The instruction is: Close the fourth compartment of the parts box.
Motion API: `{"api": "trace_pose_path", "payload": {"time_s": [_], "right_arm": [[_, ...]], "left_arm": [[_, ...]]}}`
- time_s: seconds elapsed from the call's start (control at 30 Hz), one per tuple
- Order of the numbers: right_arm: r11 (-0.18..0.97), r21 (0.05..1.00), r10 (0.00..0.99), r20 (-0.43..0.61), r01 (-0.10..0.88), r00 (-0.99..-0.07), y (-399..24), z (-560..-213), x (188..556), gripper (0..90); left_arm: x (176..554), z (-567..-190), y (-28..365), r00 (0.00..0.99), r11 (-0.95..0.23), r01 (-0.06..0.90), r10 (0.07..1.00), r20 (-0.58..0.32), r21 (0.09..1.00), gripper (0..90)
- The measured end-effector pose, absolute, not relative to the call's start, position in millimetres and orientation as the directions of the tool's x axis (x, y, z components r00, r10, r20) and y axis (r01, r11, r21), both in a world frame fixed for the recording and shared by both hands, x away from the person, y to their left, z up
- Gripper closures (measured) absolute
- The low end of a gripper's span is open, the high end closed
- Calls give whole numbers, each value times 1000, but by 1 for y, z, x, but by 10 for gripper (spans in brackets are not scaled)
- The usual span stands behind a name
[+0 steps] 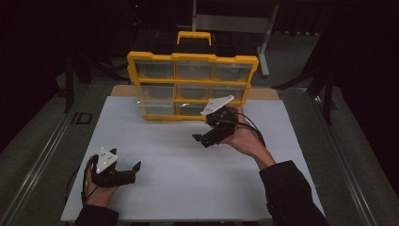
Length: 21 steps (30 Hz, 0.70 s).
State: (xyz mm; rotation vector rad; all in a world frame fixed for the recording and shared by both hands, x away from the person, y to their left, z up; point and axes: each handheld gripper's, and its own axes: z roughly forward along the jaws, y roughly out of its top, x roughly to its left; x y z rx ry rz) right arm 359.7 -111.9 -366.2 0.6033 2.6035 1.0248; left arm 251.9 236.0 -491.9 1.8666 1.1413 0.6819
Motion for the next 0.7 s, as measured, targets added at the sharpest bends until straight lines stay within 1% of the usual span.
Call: {"api": "trace_pose_path", "payload": {"time_s": [0.13,0.4,0.7], "right_arm": [[659,699,481,-108,277,-870,-122,-374,352,93],[606,735,511,-65,305,-857,-141,-390,345,86],[584,744,560,-79,325,-825,-162,-408,334,86]], "left_arm": [[252,-492,236,441,-248,449,897,29,858,8],[253,-493,235,441,-246,453,897,24,857,8],[253,-493,235,440,-244,450,897,24,859,8]]}}
